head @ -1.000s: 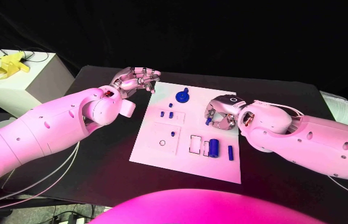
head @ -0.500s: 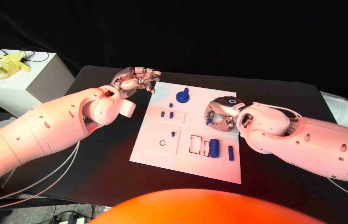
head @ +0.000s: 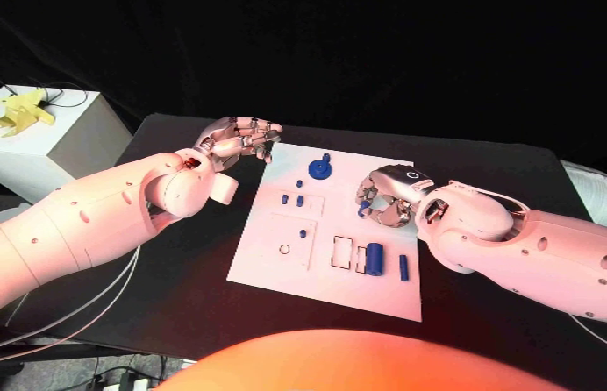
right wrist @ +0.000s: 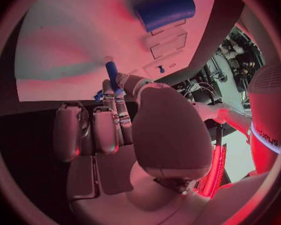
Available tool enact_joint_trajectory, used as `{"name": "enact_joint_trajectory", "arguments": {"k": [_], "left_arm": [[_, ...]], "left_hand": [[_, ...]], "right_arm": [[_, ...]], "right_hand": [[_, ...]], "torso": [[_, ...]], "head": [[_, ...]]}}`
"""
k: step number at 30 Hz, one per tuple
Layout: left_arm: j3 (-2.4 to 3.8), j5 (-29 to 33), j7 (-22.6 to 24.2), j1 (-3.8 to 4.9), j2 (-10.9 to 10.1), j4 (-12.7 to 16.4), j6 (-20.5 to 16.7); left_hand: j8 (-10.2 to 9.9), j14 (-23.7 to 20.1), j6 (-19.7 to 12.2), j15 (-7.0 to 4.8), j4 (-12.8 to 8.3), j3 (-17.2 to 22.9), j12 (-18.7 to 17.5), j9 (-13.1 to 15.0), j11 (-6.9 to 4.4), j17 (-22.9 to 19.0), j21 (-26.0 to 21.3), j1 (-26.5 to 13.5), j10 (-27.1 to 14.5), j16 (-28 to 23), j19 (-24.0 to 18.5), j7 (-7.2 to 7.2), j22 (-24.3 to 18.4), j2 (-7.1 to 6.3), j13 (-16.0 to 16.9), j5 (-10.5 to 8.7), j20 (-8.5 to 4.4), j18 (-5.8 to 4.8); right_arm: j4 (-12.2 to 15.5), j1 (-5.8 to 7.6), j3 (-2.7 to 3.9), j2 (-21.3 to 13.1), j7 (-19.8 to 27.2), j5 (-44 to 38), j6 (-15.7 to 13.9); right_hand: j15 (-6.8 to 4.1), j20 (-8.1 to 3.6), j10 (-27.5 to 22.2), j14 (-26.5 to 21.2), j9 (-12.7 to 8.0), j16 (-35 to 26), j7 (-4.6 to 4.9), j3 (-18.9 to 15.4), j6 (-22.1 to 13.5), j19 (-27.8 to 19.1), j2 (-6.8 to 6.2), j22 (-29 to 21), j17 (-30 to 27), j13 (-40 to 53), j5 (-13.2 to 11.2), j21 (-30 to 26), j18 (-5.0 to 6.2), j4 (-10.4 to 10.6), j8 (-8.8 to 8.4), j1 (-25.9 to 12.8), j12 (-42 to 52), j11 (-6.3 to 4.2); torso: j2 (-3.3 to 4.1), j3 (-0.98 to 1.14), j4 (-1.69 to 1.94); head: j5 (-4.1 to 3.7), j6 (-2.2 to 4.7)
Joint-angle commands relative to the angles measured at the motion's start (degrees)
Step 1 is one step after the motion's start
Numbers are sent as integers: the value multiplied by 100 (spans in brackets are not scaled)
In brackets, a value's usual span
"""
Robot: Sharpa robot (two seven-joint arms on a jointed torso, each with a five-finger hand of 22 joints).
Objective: Assemble the parts on the task board
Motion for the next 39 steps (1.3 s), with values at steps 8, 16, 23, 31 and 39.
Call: {"name": "enact_joint_trajectory", "arguments": {"k": [8,16,23,31,39], "left_arm": [[4,10,1,3,41,-19,103],[4,10,-1,2,108,-66,131],[4,10,-15,2,156,-90,134],[4,9,-15,2,180,-94,173],[5,-11,8,3,222,-118,267]], "left_hand": [[39,-21,-57,8,9,-17,-29,-6,11,-8,-17,-10,-47,-37,31,3,-6,50,-6,-15,-9,90],[51,-22,-63,9,23,-25,-27,-8,11,-7,-37,-2,-54,-37,44,3,-23,59,-14,-13,-8,90],[55,-23,-63,9,24,-26,-26,-8,11,-7,-42,2,-55,-37,47,3,-26,61,-16,-13,-8,90],[59,-24,-62,9,26,-31,-26,-8,12,-7,-46,3,-57,-37,48,2,-30,57,-18,-14,-8,90],[65,-33,-67,10,20,-48,-27,-9,13,-7,-58,10,-66,-40,50,0,-38,30,-24,-17,-7,89]], "right_arm": [[744,198,98,-235,127,554,-338],[913,203,84,170,394,549,-280],[702,96,-16,724,371,207,-211],[507,-80,-84,1039,276,-257,-216],[383,-235,-125,1267,224,-751,-179]], "right_hand": [[-42,-29,338,118,385,32,-32,97,-46,100,139,48,8,54,-10,54,-82,-98,170,-32,-59,-256],[-43,-29,347,115,419,27,-30,128,-64,99,141,60,-5,62,-13,62,-83,-136,193,-45,-82,-256],[-40,-29,352,110,447,16,-23,160,-87,104,149,88,-29,69,-11,85,-88,-167,209,-64,-106,-251],[-38,-27,356,107,468,11,-21,177,-99,103,151,94,-41,74,-20,89,-89,-189,222,-79,-122,-249],[-37,-27,358,106,478,7,-21,186,-105,104,151,100,-49,76,-26,94,-90,-202,228,-86,-131,-249]], "torso": [[-10,-8,-9],[-13,10,-6],[-15,-10,2],[-6,-16,-7],[-8,-4,-5]], "head": [[71,1],[167,1],[271,1],[377,1],[447,1]]}}
